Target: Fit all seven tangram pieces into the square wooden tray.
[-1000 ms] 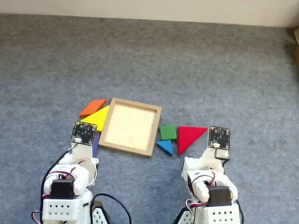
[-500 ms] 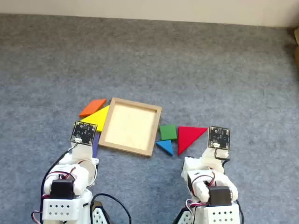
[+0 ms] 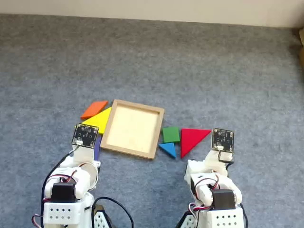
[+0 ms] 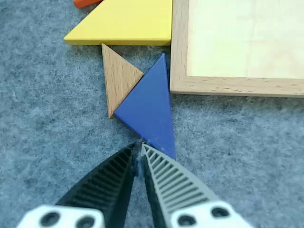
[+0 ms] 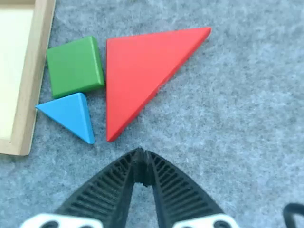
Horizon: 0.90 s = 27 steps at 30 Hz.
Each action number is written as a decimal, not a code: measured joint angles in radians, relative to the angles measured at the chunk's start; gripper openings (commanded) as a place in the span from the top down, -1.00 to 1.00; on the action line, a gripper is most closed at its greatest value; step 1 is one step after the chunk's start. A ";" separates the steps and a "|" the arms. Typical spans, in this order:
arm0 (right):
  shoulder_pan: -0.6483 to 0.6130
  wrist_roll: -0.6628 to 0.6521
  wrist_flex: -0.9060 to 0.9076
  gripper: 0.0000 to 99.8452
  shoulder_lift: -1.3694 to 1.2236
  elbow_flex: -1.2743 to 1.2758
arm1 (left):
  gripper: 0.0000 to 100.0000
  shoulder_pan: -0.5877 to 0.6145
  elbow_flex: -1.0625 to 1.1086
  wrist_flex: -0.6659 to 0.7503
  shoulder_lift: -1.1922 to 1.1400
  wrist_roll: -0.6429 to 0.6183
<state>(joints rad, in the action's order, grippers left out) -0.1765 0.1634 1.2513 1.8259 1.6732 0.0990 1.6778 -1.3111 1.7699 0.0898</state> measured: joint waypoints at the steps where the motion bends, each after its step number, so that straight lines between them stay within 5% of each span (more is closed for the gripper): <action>1: 0.000 0.000 0.000 0.99 0.000 0.000 | 0.99 0.000 0.000 0.000 0.000 0.000; 18: 0.210 0.003 -0.023 0.99 0.003 -0.299 | 0.99 0.000 0.000 -0.005 0.000 0.000; 27: 0.204 0.003 -0.130 0.99 0.011 -0.516 | 0.99 0.000 0.000 -0.005 0.000 0.000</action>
<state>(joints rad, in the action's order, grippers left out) 0.0276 0.1665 1.1208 1.8366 1.1577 0.0990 1.6778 -1.3157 1.7699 0.0898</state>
